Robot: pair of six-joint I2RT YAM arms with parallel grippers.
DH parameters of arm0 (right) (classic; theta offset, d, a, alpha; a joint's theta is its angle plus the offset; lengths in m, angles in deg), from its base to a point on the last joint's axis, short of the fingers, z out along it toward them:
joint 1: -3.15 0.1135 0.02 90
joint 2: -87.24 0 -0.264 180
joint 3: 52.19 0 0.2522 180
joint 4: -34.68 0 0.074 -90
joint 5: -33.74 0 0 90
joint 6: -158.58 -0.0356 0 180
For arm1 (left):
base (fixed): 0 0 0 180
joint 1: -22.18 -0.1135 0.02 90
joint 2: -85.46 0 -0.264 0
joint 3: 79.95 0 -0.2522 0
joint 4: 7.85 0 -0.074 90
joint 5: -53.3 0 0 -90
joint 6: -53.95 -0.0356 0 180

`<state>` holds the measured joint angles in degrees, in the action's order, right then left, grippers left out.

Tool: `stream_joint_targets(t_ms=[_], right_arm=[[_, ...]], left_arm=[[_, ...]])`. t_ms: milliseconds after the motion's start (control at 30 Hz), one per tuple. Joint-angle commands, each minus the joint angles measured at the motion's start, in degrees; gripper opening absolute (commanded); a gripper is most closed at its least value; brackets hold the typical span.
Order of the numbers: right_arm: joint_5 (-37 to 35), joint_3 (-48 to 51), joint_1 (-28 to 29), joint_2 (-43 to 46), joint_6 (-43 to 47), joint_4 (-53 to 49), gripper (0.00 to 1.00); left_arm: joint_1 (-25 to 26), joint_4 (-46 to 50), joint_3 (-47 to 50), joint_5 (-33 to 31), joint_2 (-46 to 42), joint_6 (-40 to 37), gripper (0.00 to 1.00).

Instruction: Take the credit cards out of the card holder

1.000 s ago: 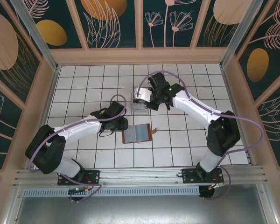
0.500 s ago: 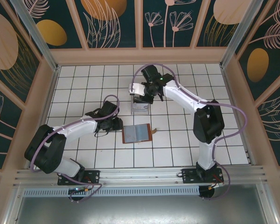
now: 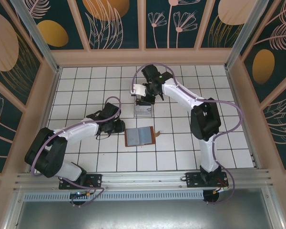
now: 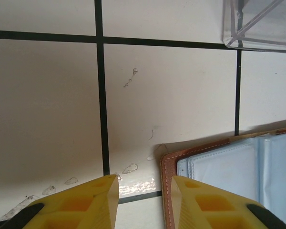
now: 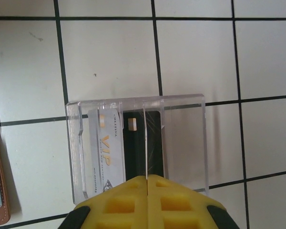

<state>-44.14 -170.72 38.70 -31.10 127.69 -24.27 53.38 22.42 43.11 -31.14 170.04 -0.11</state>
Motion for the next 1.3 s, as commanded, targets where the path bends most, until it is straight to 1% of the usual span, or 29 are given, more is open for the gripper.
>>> stream_joint_targets(t_ms=[0, 467, 500, 633, 767, 1067, 1267], right_arm=[[0.9, -2.2, -0.4, -1.9, 1.5, -3.4, 0.00], [0.0, -4.9, -0.4, -7.0, 2.1, -5.7, 0.00], [0.0, -4.9, -0.5, -7.2, 2.0, -5.8, 0.01], [-0.3, -5.0, -0.4, -7.6, 1.8, -5.4, 0.13], [-1.3, -5.0, -0.4, -7.6, 1.6, -4.1, 0.18], [-4.2, -5.9, -0.4, -6.8, 0.7, -1.9, 0.21], [-7.0, -4.9, -0.4, -4.8, -0.7, 2.5, 0.21]], left_arm=[[-0.4, 0.0, -1.2, 0.3, 0.7, -1.4, 0.36], [-0.7, 0.2, -1.6, 0.3, 1.3, -1.8, 0.36], [-0.7, 0.2, -1.6, 0.2, 1.3, -1.9, 0.36], [-0.8, 0.4, -2.0, 0.3, 1.6, -2.1, 0.36], [-0.8, 0.6, -2.4, 0.3, 1.7, -2.2, 0.36], [-0.8, 0.9, -3.0, 0.3, 2.0, -2.4, 0.36], [-0.8, 1.0, -3.1, 0.2, 1.8, -2.5, 0.36]])
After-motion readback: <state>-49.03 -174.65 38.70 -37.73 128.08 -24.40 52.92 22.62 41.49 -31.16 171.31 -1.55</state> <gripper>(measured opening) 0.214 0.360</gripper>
